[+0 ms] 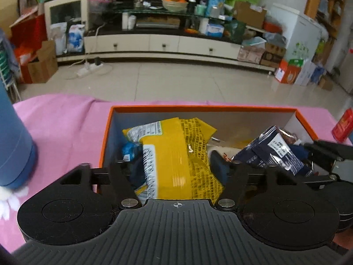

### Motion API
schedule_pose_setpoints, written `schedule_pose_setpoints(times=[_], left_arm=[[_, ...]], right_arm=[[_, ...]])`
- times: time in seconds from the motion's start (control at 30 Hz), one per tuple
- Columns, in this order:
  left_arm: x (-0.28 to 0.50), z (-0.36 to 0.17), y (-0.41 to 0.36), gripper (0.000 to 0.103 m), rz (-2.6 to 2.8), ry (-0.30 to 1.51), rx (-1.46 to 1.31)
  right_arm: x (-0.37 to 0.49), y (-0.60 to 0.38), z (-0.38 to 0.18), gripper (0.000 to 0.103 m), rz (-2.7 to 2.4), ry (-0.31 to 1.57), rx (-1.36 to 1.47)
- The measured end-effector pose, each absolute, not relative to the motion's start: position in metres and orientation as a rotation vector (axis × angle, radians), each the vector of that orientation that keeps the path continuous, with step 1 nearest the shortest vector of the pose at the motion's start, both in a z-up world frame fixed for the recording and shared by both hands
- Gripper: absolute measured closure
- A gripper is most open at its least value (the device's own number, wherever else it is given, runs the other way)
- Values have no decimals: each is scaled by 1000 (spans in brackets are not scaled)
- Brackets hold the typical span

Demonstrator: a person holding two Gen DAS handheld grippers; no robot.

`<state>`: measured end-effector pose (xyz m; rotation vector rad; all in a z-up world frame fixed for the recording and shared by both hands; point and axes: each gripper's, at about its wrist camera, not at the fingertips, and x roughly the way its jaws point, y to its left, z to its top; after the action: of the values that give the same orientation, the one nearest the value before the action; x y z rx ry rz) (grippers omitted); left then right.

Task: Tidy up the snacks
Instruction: 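Carry both packs into the orange box and open both tools, then move the left tool to the red-white snack pack while the right tool approaches the brown chocolate pack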

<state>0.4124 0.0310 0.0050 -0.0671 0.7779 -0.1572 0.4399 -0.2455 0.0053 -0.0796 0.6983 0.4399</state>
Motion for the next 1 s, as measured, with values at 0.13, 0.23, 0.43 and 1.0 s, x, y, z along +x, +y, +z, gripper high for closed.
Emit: schedule_pose_setpoints(times=[0.13,0.23,0.43,1.0], left_arm=[[401,16,39,49,-172,751,-96],[375,36,47,39,-168,691,-103],[316,62,64,35,-161,640,-141],[238,-28,32,31,-111,932,-151]], right_arm=[[434,-243,12,3,453,685,-70],[411,-249,32,1,433,618,-54],[363,-271,64,1,349,575,12],[221,-348,-15,0,238,871,284]])
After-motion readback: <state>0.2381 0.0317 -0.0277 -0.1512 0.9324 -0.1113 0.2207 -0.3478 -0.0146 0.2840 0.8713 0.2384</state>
